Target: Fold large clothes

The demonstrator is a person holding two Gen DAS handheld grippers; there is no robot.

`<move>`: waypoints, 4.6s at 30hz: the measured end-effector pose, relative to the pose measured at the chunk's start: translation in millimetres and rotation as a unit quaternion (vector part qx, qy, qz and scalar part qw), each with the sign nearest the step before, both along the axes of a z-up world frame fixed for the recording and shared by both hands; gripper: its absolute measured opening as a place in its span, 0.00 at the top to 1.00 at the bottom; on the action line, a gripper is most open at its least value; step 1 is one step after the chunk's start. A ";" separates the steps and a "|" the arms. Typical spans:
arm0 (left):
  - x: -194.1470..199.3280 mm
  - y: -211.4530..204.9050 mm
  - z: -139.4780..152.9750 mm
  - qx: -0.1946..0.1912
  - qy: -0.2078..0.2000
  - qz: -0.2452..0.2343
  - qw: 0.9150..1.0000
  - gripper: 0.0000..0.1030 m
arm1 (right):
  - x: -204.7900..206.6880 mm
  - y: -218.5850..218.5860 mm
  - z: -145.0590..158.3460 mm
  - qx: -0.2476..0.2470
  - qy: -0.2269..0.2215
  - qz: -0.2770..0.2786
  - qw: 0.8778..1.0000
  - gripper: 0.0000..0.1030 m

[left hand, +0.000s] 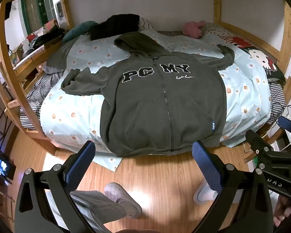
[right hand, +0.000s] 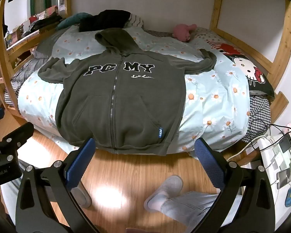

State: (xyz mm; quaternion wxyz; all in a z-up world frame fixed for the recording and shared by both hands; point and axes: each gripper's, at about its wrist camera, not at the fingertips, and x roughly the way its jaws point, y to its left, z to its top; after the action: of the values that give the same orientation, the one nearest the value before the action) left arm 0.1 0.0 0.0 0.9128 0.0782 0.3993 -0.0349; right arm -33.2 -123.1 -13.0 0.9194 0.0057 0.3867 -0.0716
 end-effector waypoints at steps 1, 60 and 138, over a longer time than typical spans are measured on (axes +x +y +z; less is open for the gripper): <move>0.0 0.0 0.1 0.001 -0.001 0.000 1.000 0.04 | 0.0 -0.1 0.1 0.000 0.001 0.000 1.000 0.03; -1.9 -2.7 -2.3 0.009 0.000 -0.006 1.000 0.04 | -1.9 -1.0 4.5 -0.003 -0.003 -0.002 1.000 0.03; 352.5 -123.1 -125.5 -0.017 0.083 -0.036 0.996 0.04 | 304.6 -164.4 -101.2 0.112 -0.012 -0.093 0.989 0.03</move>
State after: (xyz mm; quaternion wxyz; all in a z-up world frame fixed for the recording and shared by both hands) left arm 352.6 -123.1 -125.5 0.8757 0.0739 0.4701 -0.0813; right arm 271.3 -287.5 -114.2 0.9070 0.1450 0.3789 -0.1130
